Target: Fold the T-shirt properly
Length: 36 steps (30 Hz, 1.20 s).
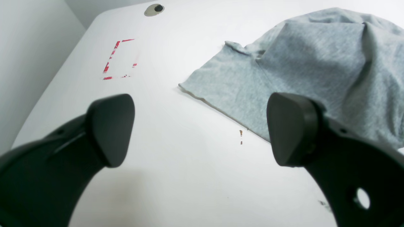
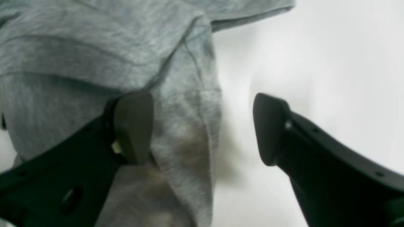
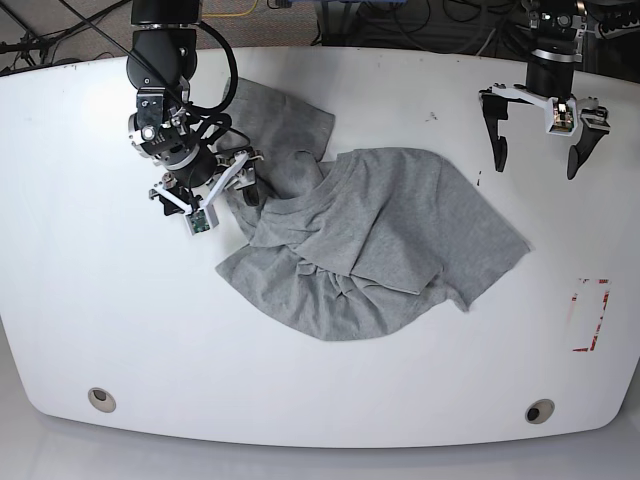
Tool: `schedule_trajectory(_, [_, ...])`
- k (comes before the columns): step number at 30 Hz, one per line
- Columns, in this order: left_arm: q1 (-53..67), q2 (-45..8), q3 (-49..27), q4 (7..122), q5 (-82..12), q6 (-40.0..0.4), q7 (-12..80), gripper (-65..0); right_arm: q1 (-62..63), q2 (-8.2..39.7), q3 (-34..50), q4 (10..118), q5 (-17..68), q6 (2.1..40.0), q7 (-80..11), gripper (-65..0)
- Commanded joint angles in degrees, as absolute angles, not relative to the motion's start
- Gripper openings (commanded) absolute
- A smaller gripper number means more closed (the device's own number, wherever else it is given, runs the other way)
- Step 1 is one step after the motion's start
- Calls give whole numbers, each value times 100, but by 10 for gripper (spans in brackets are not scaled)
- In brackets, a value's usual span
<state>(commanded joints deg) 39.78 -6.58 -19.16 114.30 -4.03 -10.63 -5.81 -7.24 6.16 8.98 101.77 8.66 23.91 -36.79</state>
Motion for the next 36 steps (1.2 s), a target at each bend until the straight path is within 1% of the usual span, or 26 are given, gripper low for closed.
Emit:
schedule_trajectory(8, [3926,-655,-1920,11433,-405,-1060,-578,-14,-707,533,917,10205,858,2445,-3760,-168])
schedule_trajectory(12, [3904,-643,-1908,11444,-400,-1058,-590,-14,-687,513,673,10147,840,2497,-3701,-163])
schedule_trajectory(22, [3889,-646,-1880,11437,-375,-1061,-572,-13,-486,545,629,9882,839,2464,-3642,-163])
schedule_trajectory(26, [3917,-650,-1909,11455,-379,-1064,-575,-15,-363,548,608,9598,838,2492,-3626,-183])
schedule_trajectory(28, [3914,-647,-1906,11454,-383,-1065,-558,-17,-371,547,597,9535,841,2505,-3623,-207])
schedule_trajectory(32, [3921,-653,-1913,11457,-373,-1065,-568,-18,-418,541,585,9488,822,2541,-3593,-297])
schedule_trajectory(34, [3917,-651,-1923,11457,-383,-1070,-572,-18,-453,535,585,9507,816,2569,-3579,-360])
schedule_trajectory(36, [3873,-625,-1954,11455,-377,-1057,-572,-15,-395,539,482,9376,807,2550,-3539,-464])
